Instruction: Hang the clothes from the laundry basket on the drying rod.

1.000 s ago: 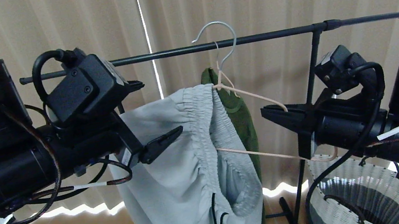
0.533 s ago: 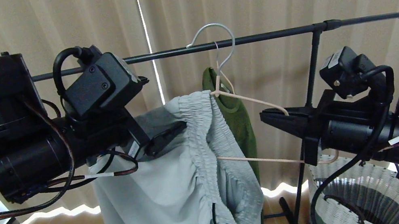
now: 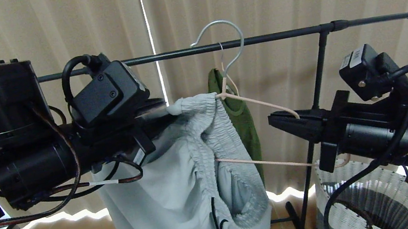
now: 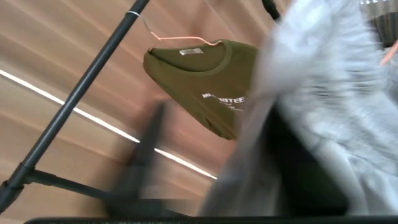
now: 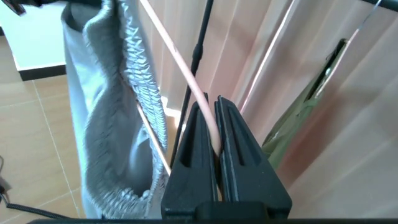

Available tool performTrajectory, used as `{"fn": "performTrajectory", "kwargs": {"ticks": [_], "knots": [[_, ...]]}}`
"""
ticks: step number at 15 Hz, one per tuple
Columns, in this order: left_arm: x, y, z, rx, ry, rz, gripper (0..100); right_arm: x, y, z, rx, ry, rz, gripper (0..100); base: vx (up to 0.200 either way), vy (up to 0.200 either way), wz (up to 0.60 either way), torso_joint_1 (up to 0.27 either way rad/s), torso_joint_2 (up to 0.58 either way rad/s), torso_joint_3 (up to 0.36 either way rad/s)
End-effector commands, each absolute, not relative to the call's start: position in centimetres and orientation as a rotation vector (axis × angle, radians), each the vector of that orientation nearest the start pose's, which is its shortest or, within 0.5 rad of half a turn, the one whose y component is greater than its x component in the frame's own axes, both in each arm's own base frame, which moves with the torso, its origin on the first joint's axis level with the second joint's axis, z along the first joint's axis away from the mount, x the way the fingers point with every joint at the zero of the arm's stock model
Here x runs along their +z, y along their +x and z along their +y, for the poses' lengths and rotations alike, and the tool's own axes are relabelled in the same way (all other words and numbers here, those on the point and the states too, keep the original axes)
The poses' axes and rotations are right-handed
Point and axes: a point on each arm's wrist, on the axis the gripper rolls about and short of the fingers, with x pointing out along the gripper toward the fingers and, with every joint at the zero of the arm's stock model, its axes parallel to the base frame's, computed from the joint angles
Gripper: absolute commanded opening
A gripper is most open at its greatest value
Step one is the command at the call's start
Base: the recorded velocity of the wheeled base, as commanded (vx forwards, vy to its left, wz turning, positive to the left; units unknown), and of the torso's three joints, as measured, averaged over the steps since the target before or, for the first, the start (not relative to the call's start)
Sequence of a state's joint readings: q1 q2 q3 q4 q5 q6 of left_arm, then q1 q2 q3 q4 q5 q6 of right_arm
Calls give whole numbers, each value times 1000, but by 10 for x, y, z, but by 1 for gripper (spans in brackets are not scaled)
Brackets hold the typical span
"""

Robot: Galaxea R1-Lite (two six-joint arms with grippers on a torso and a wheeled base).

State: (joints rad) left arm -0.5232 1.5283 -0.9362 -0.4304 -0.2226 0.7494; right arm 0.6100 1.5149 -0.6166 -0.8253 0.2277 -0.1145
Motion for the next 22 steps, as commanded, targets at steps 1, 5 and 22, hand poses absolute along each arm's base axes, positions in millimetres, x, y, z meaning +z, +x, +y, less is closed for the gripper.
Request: {"fn": "performTrajectory", "kwargs": {"ticks": [1,5,22], "knots": [[248,235,-141,-771,736,-122,0,205,202,148,845,-120,15,0,0,0,0,0,0,0],[247,233,-140,-751,723,-171,0,206,202,148,845,-120,14,0,0,0,0,0,0,0],[262,215,-129,-391,428,-57,0,159,206,168,839,-187,154,100,0,0,0,0,0,0]]}}
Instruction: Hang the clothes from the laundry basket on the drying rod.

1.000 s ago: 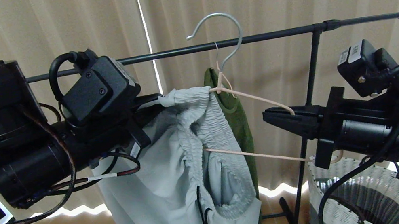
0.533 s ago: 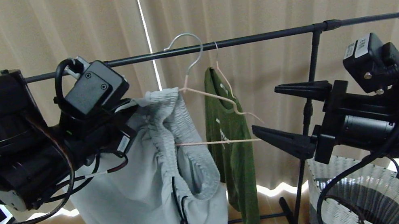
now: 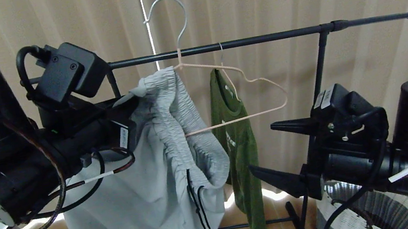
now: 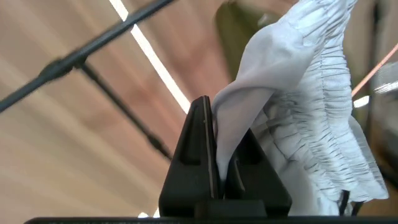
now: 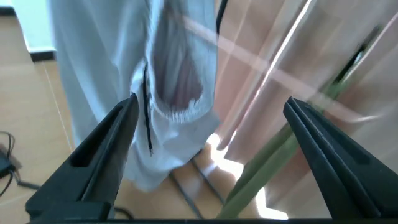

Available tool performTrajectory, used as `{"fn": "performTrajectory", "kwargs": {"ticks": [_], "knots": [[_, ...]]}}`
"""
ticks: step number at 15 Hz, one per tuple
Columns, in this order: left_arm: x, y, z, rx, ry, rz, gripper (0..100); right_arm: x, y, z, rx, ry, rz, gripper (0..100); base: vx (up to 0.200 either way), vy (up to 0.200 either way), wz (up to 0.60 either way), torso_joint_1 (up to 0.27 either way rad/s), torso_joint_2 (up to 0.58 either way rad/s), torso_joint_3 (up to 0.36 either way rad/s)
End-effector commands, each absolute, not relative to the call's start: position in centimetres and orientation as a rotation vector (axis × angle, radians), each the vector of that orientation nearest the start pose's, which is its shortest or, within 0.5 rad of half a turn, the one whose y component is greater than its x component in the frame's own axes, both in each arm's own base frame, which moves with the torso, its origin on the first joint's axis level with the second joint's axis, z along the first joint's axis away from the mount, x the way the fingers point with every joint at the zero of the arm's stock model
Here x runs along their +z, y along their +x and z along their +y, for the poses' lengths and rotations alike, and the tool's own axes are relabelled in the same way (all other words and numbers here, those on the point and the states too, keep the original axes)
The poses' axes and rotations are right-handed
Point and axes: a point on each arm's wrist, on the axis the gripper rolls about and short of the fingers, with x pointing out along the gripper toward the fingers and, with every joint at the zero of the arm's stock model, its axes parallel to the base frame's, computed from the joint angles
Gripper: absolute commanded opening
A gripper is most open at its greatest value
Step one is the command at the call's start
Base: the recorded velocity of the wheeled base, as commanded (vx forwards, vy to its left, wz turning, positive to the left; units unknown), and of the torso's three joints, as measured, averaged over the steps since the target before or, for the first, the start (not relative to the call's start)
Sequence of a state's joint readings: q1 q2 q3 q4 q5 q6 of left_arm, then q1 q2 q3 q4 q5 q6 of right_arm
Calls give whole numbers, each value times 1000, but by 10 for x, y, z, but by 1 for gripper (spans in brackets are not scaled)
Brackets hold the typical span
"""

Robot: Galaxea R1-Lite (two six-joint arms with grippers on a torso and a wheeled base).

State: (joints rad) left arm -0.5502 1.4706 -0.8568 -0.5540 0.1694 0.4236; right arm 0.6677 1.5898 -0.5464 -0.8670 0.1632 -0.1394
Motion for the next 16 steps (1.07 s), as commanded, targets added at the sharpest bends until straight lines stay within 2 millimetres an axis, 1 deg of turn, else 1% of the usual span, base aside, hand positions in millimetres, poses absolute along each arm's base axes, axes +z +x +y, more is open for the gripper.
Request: {"fn": "performTrajectory", "kwargs": {"ticks": [1,4,7,10,11,13,15,16], "knots": [[265,212,-128,-420,419,-76,0,155,209,173,826,-193,168,100,0,0,0,0,0,0],[268,207,-131,-440,412,-92,0,151,213,180,817,-187,187,100,0,0,0,0,0,0],[271,203,-139,-477,377,-99,0,148,217,193,833,-167,201,100,0,0,0,0,0,0],[277,202,-140,-480,357,-117,0,141,217,193,811,-177,228,100,0,0,0,0,0,0],[278,201,-140,-479,354,-123,0,139,215,191,804,-180,234,0,0,0,0,0,0,0],[279,201,-139,-477,353,-126,0,138,215,189,790,-182,241,0,0,0,0,0,0,0],[279,201,-135,-459,354,-122,0,138,221,175,686,-171,198,0,0,0,0,0,0,0],[277,204,-131,-437,359,-113,0,140,228,165,635,-166,179,0,0,0,0,0,0,0]]}}
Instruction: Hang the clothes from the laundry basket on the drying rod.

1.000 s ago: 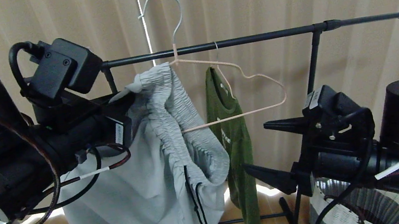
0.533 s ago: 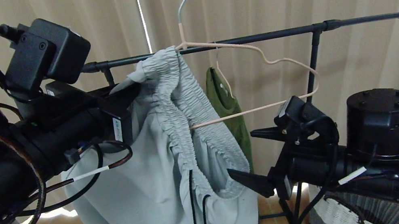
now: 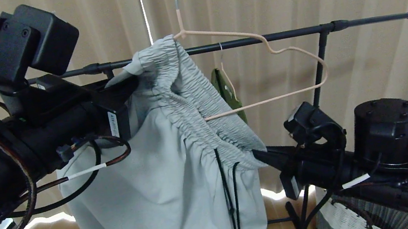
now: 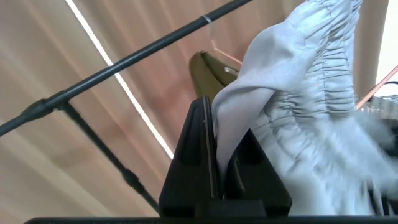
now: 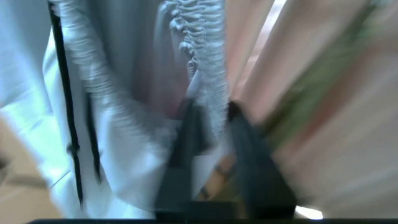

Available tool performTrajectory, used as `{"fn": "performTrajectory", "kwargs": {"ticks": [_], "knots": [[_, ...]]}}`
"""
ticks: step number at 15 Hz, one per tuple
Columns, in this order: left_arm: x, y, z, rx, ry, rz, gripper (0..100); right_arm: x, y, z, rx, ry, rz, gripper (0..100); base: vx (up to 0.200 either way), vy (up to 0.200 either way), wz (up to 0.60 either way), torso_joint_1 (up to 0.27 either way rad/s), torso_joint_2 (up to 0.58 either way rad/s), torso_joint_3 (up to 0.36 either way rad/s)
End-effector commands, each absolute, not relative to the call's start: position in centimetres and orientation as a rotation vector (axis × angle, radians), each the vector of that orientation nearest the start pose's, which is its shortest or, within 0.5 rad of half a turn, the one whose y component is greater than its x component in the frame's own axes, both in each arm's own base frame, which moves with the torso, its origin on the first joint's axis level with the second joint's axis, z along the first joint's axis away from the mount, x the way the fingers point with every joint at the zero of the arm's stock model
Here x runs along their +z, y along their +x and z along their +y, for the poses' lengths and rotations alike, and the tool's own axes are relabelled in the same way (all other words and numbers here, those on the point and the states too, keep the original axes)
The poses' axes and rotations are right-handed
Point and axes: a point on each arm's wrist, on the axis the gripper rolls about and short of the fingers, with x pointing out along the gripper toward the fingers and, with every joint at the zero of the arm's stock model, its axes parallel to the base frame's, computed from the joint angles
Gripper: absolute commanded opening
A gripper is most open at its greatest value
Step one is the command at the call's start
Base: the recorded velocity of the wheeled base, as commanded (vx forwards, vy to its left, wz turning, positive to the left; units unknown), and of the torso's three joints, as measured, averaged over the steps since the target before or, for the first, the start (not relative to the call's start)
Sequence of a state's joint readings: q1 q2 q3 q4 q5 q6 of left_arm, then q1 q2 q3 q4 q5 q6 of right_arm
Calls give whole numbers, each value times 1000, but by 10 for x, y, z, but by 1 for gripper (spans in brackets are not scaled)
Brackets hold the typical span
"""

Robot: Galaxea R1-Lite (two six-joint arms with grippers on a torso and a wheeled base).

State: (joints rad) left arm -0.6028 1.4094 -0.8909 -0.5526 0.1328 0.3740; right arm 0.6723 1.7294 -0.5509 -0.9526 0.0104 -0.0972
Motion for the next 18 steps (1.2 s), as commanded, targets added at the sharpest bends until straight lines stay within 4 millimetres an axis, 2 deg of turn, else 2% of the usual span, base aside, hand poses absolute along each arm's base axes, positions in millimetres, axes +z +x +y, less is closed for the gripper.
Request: {"fn": "performTrajectory", "kwargs": {"ticks": [1,4,5,9,14,16,18], "knots": [[276,207,-126,-419,365,-108,0,145,234,155,594,-158,159,0,0,0,0,0,0,0],[269,205,-120,-404,380,-83,0,162,251,135,500,-137,106,0,0,0,0,0,0,0],[258,203,-115,-396,417,-53,0,170,261,128,462,-130,82,0,0,0,0,0,0,0],[242,204,-96,-336,550,-8,0,191,279,121,413,-121,58,0,0,0,0,0,0,0],[229,210,-95,-319,579,44,0,194,277,125,439,-119,48,0,0,0,0,0,0,0],[225,215,-98,-244,570,85,0,198,263,140,506,-118,34,0,0,0,0,0,0,0],[226,214,-101,-240,536,78,0,198,252,153,559,-120,32,0,0,0,0,0,0,0]]}}
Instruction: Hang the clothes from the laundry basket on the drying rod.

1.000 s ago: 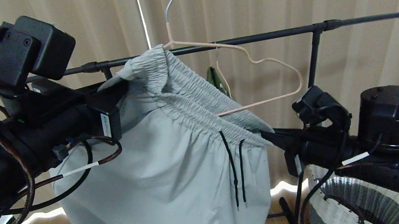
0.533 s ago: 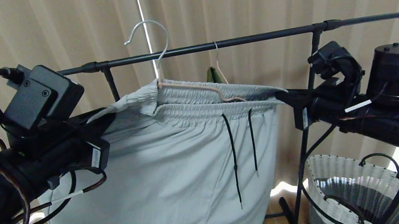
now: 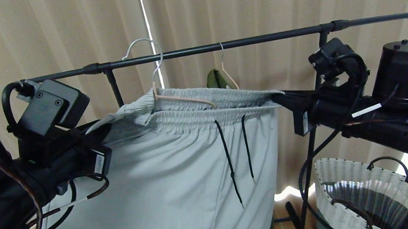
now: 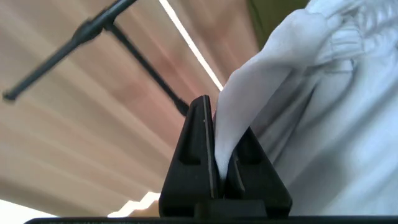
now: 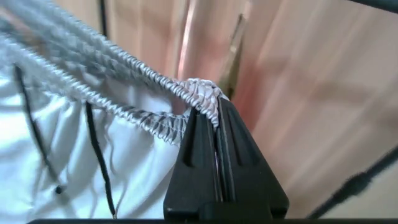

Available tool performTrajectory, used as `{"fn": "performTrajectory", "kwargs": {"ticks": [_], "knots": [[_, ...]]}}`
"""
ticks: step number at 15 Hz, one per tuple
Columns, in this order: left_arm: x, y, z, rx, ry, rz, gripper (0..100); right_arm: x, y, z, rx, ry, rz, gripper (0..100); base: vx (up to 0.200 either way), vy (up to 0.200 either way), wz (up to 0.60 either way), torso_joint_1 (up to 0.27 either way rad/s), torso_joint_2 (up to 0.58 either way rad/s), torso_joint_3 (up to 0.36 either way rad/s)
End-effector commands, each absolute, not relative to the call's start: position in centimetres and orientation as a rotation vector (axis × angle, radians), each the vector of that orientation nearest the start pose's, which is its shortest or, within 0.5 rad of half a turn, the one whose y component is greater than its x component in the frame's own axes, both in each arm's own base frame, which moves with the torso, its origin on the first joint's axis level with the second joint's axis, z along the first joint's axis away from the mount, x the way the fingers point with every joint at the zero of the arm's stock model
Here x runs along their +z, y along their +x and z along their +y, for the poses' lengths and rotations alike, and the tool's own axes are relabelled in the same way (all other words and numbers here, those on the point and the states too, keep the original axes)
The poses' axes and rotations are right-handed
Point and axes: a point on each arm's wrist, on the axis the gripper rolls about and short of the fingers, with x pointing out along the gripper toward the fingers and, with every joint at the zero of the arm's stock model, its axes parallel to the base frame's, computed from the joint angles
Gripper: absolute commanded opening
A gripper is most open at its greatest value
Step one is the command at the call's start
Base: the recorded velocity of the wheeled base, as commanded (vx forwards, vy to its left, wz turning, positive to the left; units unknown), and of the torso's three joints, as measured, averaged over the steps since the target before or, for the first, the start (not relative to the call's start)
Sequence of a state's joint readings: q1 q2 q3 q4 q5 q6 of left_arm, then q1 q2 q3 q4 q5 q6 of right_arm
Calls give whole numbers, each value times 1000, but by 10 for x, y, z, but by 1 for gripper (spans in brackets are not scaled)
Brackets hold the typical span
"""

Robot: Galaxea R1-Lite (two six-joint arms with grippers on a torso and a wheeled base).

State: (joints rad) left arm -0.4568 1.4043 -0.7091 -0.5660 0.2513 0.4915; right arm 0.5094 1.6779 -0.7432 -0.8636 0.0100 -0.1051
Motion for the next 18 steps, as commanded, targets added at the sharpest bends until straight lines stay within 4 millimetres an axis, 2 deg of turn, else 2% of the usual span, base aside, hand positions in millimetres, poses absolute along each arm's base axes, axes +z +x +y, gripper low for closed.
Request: {"fn": "performTrajectory", "kwargs": {"ticks": [1,3,6,9,14,18], "knots": [[228,214,-103,-246,524,72,0,196,248,159,586,-123,39,100,0,0,0,0,0,0],[230,215,-105,-249,509,63,0,194,238,168,629,-128,50,100,0,0,0,0,0,0],[231,211,-113,-284,458,56,0,204,228,172,662,-140,6,100,0,0,0,0,0,0],[234,205,-124,-338,425,42,0,206,226,172,685,-208,-28,100,0,0,0,0,0,0],[246,215,-125,-269,362,22,0,206,222,174,710,-252,-45,100,0,0,0,0,0,0],[239,210,-127,-302,360,42,0,210,227,177,704,-260,-66,100,0,0,0,0,0,0]]}}
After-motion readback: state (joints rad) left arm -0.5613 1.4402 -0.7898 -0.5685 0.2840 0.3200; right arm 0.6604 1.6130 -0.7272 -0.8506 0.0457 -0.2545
